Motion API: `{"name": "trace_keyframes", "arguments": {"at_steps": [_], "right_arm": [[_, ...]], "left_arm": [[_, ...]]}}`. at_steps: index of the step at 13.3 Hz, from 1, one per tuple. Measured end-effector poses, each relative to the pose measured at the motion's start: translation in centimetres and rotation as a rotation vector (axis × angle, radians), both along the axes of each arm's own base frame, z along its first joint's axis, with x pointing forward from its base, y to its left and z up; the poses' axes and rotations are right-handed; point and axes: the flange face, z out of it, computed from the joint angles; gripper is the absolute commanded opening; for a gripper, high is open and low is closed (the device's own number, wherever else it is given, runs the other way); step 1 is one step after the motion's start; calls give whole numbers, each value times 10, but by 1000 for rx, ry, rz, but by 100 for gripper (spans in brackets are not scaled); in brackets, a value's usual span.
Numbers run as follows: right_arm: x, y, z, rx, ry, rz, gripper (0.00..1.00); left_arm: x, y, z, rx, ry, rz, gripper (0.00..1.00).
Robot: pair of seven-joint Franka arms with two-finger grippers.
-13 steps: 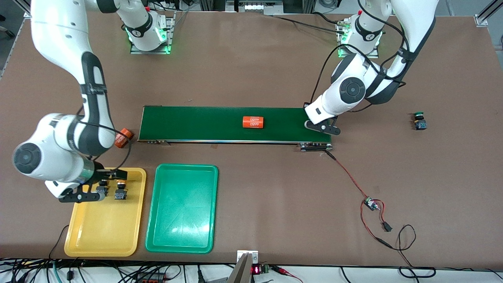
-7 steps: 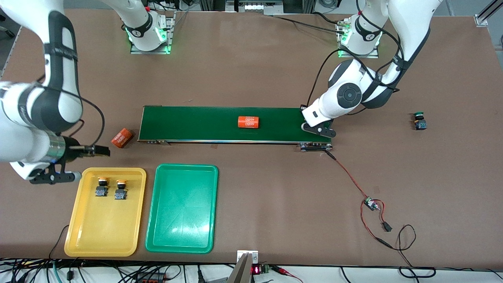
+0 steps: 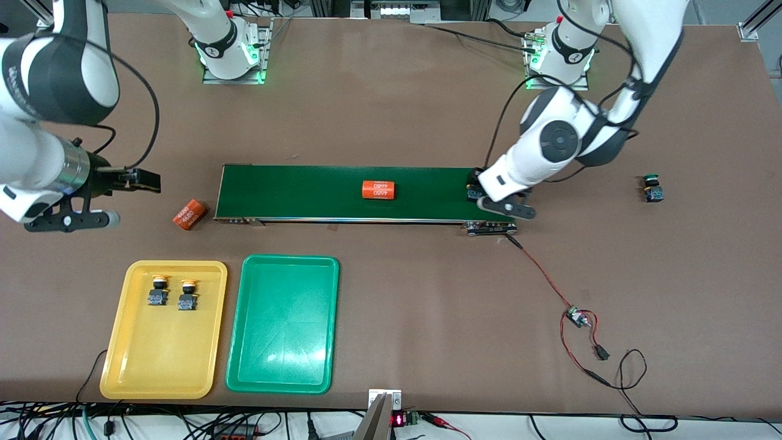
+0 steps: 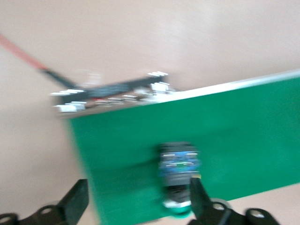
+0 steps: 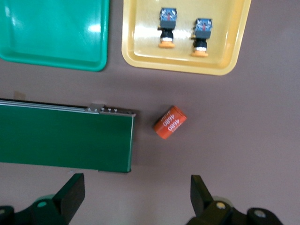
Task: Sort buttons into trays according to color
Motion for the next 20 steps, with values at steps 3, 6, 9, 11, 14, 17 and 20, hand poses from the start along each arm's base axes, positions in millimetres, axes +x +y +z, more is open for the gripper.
{"name": "trace_keyframes", "arguments": {"at_steps": [3,6,9,11,14,17,20], "right_arm": [[-19,5,-5,14,-29,24,100],[-36,8,11,11,88,29,100],[-34,12,26,-7,74,41,100],[-31,15,25,-10,54,44,100],[-24,18,23,10,20,40,100],[-22,5,23,30,16,-6,100],[-22,3,24,40,13,-40,100]], "left_arm": [[21,114,9,53,63,144,100],[28,233,-9,54,98,306,100],[20,314,-17,97,96,296,100],[11,356,-27,100,104,299,100],[-1,390,-46,78,128,251,100],[-12,413,-64,86,157,191,100],[-23,437,-84,90,176,165,100]]}}
